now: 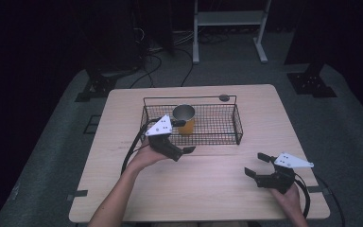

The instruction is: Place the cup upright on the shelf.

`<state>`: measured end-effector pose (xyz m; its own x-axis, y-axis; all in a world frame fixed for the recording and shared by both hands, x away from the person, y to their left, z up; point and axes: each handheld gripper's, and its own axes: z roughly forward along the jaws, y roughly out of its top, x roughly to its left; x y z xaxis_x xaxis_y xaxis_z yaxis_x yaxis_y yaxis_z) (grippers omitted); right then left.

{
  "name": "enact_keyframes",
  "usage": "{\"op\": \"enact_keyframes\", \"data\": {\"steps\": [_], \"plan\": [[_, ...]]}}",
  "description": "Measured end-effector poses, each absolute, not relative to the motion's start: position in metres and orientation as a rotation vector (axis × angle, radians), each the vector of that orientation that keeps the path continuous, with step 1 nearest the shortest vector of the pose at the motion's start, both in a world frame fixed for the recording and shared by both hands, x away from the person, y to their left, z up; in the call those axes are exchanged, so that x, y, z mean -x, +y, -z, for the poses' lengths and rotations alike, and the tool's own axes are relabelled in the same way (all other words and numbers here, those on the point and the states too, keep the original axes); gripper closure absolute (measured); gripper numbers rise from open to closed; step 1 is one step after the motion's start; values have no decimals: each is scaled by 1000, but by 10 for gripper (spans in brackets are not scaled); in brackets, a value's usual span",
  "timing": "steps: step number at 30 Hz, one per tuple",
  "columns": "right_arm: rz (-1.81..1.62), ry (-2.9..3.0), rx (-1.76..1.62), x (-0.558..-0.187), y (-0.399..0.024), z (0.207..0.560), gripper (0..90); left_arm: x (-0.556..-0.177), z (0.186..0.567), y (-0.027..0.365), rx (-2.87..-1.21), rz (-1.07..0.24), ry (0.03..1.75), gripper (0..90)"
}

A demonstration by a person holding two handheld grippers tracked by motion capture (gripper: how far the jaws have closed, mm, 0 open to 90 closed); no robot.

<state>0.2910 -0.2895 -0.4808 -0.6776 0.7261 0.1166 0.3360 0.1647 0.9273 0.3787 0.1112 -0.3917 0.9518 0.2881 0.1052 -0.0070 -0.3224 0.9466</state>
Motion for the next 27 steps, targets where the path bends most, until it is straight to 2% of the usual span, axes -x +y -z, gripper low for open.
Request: {"op": "enact_keyframes", "data": {"steps": [27], "plan": [[-1508,2094,-1011,-291,-289,481,134,-344,413,128,-1817,-294,247,18]]}}
